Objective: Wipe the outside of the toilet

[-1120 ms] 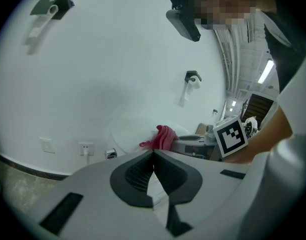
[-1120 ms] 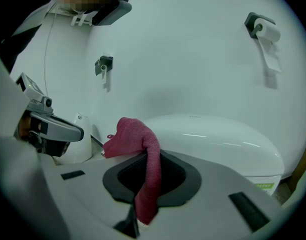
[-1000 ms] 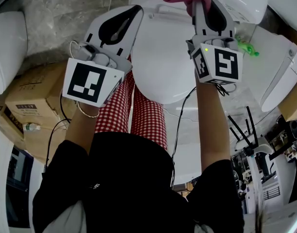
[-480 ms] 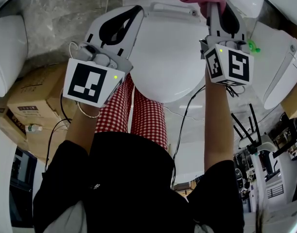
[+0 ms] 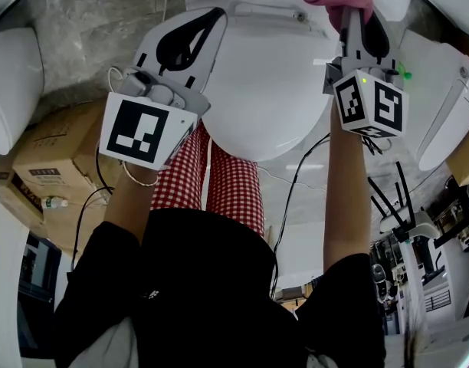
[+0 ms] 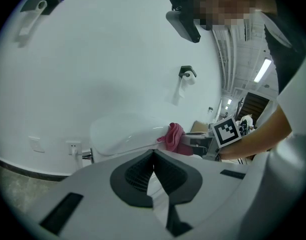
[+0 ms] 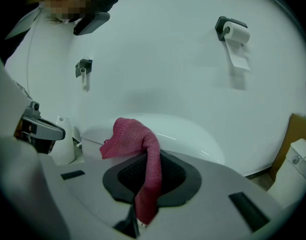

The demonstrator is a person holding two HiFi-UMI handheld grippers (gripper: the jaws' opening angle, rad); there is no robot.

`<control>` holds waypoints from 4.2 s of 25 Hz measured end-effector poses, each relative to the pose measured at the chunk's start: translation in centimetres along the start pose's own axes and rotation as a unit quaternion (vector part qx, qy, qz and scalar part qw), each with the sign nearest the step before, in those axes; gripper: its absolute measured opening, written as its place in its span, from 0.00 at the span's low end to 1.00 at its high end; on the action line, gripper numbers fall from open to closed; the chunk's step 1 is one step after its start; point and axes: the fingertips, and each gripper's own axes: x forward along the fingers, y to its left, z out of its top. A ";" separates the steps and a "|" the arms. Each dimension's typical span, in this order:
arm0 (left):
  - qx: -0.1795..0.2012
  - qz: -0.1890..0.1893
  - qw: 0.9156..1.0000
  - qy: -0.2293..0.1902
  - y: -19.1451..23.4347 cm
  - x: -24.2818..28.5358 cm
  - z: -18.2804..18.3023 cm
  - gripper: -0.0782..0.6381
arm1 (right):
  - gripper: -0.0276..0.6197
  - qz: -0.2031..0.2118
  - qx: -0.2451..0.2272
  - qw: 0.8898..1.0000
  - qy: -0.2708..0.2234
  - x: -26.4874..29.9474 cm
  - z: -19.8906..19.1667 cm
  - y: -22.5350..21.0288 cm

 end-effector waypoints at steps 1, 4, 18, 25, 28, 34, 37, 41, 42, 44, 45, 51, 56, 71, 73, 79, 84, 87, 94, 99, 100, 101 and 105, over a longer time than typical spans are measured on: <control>0.000 0.000 1.000 0.000 -0.2 0.1 0.0 0.12 | 0.13 -0.004 0.004 1.000 -0.001 -0.1 -0.1 -0.4; 0.002 -0.003 1.000 0.003 -0.7 0.6 -0.3 0.12 | 0.13 -0.019 0.021 1.000 -0.003 -0.6 -0.4 -1.9; 0.005 -0.020 1.000 0.007 -3.9 2.6 -0.2 0.12 | 0.13 -0.064 0.028 0.998 0.002 -2.9 -1.4 -7.4; 0.010 -0.030 0.999 0.017 -5.0 2.6 -0.9 0.12 | 0.13 -0.110 0.038 0.993 0.017 -4.2 -3.4 -10.4; 0.016 -0.026 1.000 0.005 -5.0 2.5 -0.4 0.12 | 0.13 -0.112 0.031 0.993 0.017 -5.1 -3.3 -10.4; 0.013 -0.025 1.000 -0.006 -4.6 1.3 0.1 0.12 | 0.13 -0.074 0.016 0.996 -0.036 -7.2 -1.0 -6.7; 0.006 -0.018 1.000 -0.010 -4.0 0.4 0.0 0.12 | 0.13 -0.021 -0.013 0.998 -0.058 -7.5 0.0 -3.0; 0.000 -0.002 1.000 -0.010 -2.6 -1.3 -0.5 0.12 | 0.13 0.041 -0.022 0.996 -0.072 -6.9 0.6 1.9; -0.001 0.003 1.000 -0.010 -2.1 -1.7 -0.6 0.12 | 0.13 0.056 -0.022 0.996 -0.072 -6.5 0.6 3.3; -0.006 0.012 1.000 -0.014 -1.1 -2.4 -0.8 0.12 | 0.13 0.090 -0.023 0.993 -0.066 -5.6 0.2 6.2; -0.010 0.014 1.000 -0.016 -0.8 -2.8 -0.8 0.12 | 0.13 0.108 -0.025 0.992 -0.061 -5.0 0.0 7.7; -0.029 0.039 0.998 -0.030 1.8 -4.6 -0.7 0.12 | 0.13 0.197 -0.071 0.977 -0.035 -1.4 -1.2 15.6; -0.046 0.060 0.997 -0.028 4.3 -6.3 -1.8 0.12 | 0.13 0.243 -0.111 0.963 0.021 1.7 -4.4 19.8; -0.085 0.105 0.990 -0.031 9.1 -9.8 -3.7 0.12 | 0.13 0.202 -0.066 0.969 0.126 7.2 -9.5 21.2; -0.084 0.103 0.991 -0.033 9.1 -9.7 -3.5 0.12 | 0.13 0.184 -0.030 0.974 0.132 7.7 -9.6 20.2; -0.080 0.095 0.991 -0.039 9.0 -9.8 -3.3 0.12 | 0.13 0.143 0.028 0.980 0.133 8.4 -9.6 18.2; -0.074 0.092 0.992 -0.036 8.7 -9.5 -3.3 0.12 | 0.13 0.129 0.049 0.982 0.128 8.4 -9.6 17.1; -0.068 0.089 0.993 -0.033 8.3 -9.1 -3.4 0.12 | 0.13 0.124 0.053 0.983 0.126 8.4 -9.7 16.2; -0.061 0.078 0.995 -0.025 7.2 -8.0 -3.6 0.12 | 0.13 0.112 0.052 0.984 0.125 8.1 -9.8 14.2; -0.055 0.070 0.996 -0.019 6.4 -7.2 -3.5 0.12 | 0.13 0.101 0.054 0.986 0.123 7.8 -10.0 12.5; -0.054 0.069 0.996 -0.018 6.3 -7.0 -3.5 0.12 | 0.13 0.100 0.052 0.986 0.123 7.7 -10.0 12.1; -0.054 0.068 0.996 -0.017 6.2 -6.9 -3.6 0.12 | 0.13 0.099 0.050 0.986 0.124 7.6 -10.0 11.8; -0.051 0.062 0.997 -0.011 5.7 -6.2 -3.7 0.12 | 0.13 0.094 0.035 0.987 0.126 7.3 -10.1 10.3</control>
